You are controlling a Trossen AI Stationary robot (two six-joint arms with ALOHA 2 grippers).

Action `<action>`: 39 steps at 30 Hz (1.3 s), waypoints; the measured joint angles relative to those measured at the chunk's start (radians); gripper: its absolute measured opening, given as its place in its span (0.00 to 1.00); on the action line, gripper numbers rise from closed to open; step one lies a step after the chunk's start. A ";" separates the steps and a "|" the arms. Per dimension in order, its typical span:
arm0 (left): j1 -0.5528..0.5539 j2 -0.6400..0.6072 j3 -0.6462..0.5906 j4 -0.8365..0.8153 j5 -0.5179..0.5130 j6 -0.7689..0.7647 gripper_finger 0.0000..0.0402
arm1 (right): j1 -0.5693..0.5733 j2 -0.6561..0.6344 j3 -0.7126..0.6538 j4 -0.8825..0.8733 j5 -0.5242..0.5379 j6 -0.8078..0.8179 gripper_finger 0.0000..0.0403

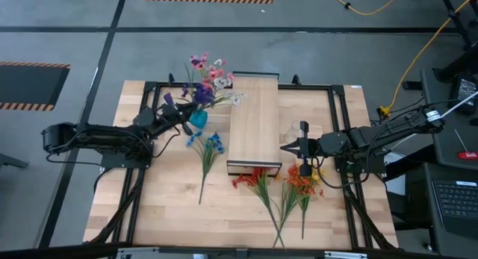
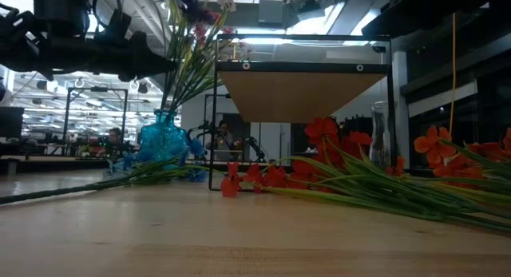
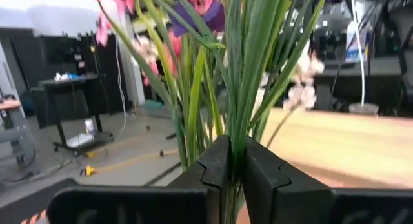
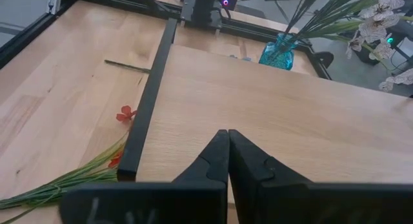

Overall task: Pick and place flowers into a vace then onto a shelf
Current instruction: Put the violet flowers into the blue vase

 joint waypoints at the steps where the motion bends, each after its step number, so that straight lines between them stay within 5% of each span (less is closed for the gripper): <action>1: 0.000 0.000 0.000 -0.014 -0.002 -0.001 0.08 | 0.000 0.000 0.000 0.000 0.000 0.000 0.02; 23: -0.042 -0.060 0.000 -0.110 -0.033 0.017 0.39 | 0.000 0.000 0.000 -0.015 0.000 0.000 0.02; 32: -0.160 -0.184 0.000 -0.172 -0.203 0.165 0.47 | 0.000 0.000 0.000 -0.018 0.000 0.000 0.02; 39: -0.222 -0.235 0.000 -0.349 -0.295 0.114 0.49 | 0.000 0.000 0.000 -0.017 0.000 0.000 0.02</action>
